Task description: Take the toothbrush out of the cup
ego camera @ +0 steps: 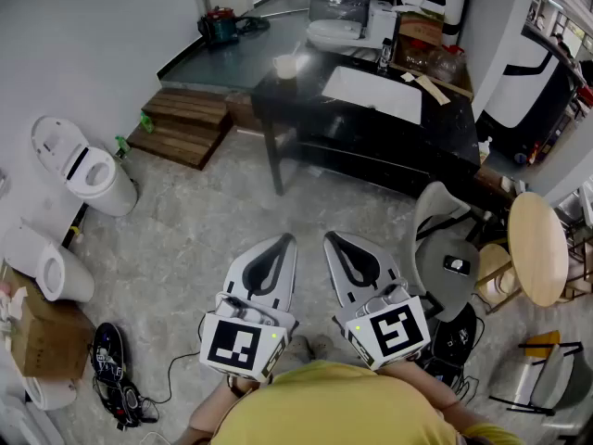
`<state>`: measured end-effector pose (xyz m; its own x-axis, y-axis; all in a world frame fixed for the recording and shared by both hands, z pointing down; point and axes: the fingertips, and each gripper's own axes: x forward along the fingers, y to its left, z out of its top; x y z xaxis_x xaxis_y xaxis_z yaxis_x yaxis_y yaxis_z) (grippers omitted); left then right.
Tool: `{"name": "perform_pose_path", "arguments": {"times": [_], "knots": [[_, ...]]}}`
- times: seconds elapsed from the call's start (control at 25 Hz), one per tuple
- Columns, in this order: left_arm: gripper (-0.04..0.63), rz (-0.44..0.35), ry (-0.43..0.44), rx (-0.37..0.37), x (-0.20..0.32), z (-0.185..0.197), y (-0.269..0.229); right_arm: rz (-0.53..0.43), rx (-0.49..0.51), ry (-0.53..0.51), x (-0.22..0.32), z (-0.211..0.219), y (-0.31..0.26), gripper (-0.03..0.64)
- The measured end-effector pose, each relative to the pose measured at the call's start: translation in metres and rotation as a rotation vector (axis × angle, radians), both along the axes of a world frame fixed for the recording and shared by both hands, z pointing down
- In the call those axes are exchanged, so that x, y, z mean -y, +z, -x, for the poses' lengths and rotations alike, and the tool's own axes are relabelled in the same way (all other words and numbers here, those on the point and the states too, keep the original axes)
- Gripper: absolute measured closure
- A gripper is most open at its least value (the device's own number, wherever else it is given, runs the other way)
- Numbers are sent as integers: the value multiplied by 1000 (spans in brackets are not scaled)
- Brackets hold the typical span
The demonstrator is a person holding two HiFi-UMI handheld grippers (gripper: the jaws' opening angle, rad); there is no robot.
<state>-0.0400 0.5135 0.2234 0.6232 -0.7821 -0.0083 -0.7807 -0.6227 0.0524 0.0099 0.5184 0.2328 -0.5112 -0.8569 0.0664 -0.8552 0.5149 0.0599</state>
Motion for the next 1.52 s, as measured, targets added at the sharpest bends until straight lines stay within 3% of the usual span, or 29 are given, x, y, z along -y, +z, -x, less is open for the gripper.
{"name": "perform_pose_path", "arguments": {"times": [1.04,1.52], "knots": [[586,26,52,-23,31,39,20,22,36,64,31,29,17,600],[586,29,21,-27,113,20,26,37,52,35,113,8,27,600]]}}
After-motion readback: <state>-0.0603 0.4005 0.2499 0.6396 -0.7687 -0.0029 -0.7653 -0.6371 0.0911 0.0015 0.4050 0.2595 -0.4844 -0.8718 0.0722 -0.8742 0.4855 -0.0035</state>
